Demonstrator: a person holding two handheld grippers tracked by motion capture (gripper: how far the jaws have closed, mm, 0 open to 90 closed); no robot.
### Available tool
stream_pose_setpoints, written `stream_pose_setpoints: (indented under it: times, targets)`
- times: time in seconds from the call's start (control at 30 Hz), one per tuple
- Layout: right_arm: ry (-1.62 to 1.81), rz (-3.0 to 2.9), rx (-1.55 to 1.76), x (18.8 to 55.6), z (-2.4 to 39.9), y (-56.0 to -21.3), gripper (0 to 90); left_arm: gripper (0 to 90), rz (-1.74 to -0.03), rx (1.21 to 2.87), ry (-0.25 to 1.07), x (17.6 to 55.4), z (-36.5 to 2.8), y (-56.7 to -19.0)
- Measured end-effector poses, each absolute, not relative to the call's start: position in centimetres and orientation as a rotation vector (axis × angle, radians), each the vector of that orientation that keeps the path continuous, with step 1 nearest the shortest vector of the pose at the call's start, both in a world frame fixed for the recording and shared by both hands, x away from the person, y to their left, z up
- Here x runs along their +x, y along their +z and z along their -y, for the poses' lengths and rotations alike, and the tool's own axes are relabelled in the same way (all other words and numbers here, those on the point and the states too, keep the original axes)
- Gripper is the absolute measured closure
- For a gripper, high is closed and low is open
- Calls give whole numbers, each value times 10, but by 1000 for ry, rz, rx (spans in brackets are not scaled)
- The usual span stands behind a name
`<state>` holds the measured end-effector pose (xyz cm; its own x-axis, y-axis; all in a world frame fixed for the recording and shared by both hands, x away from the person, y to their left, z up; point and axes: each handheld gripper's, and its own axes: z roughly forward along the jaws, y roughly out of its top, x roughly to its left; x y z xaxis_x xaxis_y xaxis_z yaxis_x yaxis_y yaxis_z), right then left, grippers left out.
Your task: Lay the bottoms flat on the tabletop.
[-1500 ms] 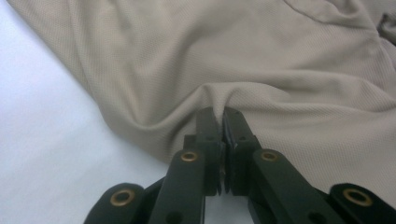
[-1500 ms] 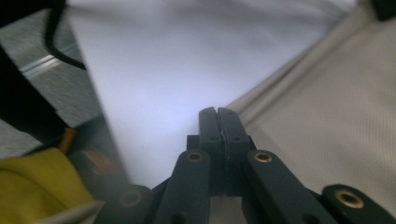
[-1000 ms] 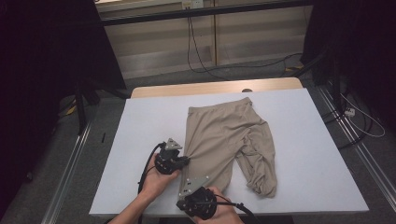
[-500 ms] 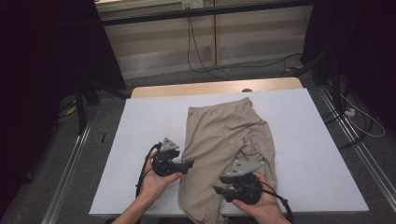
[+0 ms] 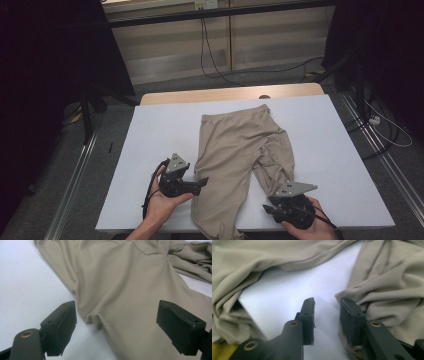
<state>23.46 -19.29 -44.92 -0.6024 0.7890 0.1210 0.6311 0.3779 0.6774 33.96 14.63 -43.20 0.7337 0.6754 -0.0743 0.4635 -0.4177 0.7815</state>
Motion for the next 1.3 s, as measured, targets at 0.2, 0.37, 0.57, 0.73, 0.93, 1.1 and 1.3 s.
stream_pose_setpoints:
  times: [0.2,0.37,0.57,0.73,0.93,1.1,1.3]
  targets:
    - [934,-2298,1283,244,205,-450,554,163,-864,2089,333,341,-147,-433]
    - [917,-2247,1326,263,209,-453,408,163,-857,2094,334,341,-146,-433]
    - [938,-2233,1335,293,202,-454,334,164,-865,2093,335,343,-145,-435]
    - [914,-2186,1326,316,198,-458,459,163,-866,2088,334,343,-146,-434]
    - [990,-2155,1329,318,212,-448,793,163,-875,2080,336,343,-147,-434]
    - [1119,-2146,1301,299,225,-428,804,163,-875,2084,341,343,-148,-434]
    - [1208,-2110,1252,265,240,-408,870,163,-873,2086,344,343,-147,-435]
